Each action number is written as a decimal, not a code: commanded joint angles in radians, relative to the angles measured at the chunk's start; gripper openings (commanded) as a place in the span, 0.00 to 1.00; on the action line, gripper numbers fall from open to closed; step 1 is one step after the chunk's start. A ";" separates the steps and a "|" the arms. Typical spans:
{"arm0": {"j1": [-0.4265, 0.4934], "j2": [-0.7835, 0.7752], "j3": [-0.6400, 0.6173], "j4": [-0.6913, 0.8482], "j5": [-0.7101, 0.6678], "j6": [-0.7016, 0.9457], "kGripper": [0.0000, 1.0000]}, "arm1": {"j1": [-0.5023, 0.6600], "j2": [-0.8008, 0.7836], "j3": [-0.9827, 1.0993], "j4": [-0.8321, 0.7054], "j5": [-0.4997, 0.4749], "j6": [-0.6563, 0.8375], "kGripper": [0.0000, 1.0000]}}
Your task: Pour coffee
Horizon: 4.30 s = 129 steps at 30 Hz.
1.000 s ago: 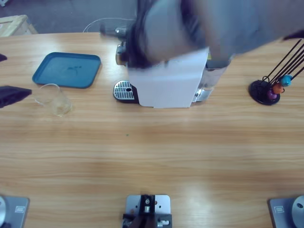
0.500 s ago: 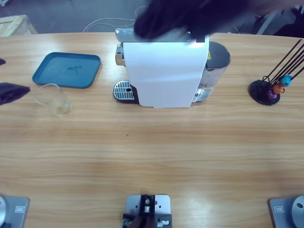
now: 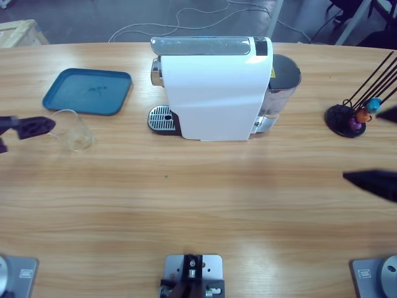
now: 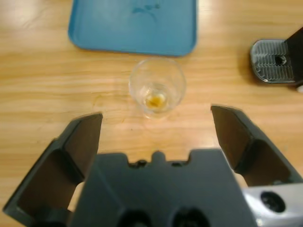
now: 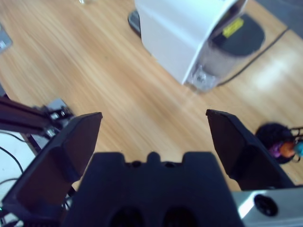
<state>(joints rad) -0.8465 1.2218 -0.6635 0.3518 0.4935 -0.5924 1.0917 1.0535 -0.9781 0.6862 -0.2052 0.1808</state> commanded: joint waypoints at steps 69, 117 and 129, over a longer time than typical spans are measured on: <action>0.335 0.746 -0.137 -0.766 -1.074 1.270 0.00 | 0.007 0.029 -0.035 0.239 -0.080 0.101 1.00; 0.109 0.073 0.011 -0.284 -0.496 0.532 0.99 | -0.494 0.977 -1.217 0.609 0.193 -0.032 0.00; 0.109 0.107 0.031 -0.307 -0.511 0.534 1.00 | -0.502 1.028 -1.266 0.612 0.255 -0.037 0.00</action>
<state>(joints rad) -0.7284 1.2830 -0.6540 0.0536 -0.0162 -0.0521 0.6043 2.0155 -2.2576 1.2855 0.0258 0.1569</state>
